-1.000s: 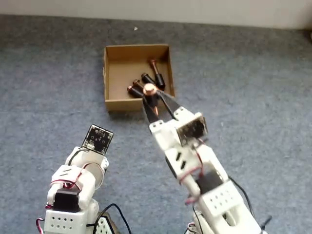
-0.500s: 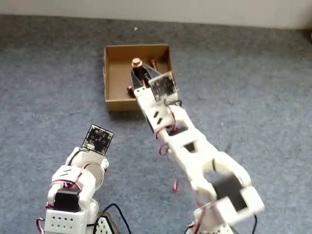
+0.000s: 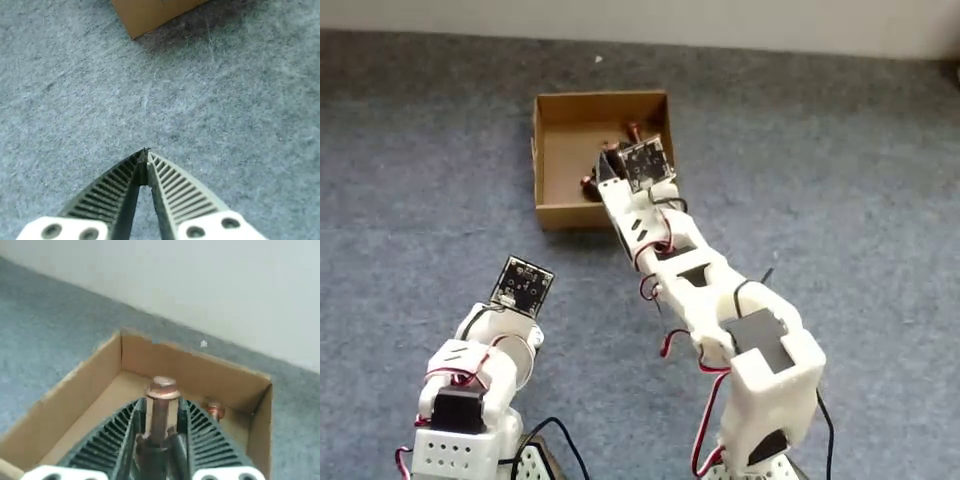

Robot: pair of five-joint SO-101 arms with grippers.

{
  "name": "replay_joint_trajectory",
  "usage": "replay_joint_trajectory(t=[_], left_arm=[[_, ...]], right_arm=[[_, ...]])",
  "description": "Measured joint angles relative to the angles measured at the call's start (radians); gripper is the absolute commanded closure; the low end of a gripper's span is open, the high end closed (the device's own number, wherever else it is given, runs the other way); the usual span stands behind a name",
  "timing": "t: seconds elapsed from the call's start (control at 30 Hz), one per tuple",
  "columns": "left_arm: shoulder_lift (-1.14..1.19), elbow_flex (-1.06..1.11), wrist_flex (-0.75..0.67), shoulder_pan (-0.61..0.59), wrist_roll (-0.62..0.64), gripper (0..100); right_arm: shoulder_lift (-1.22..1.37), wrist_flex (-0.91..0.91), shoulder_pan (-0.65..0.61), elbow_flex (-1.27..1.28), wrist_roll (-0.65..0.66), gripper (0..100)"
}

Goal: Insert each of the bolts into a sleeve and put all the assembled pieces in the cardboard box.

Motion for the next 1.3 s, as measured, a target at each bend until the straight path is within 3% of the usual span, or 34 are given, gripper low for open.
replay_joint_trajectory(t=[0.4,0.7,0.83,1.3], left_arm=[[0.0,0.017,0.0,0.0,0.0,99],[0.0,0.017,0.0,0.0,0.0,99],[0.0,0.017,0.0,0.0,0.0,99],[0.0,0.017,0.0,0.0,0.0,99]], right_arm=[[-0.4,0.025,-0.011,0.302,0.0,90.8],[-0.792,0.351,-0.005,0.565,-0.003,93.7],[-0.994,0.437,0.035,0.667,-0.003,98.6],[-1.619,0.786,0.15,0.962,-0.003,99.0]])
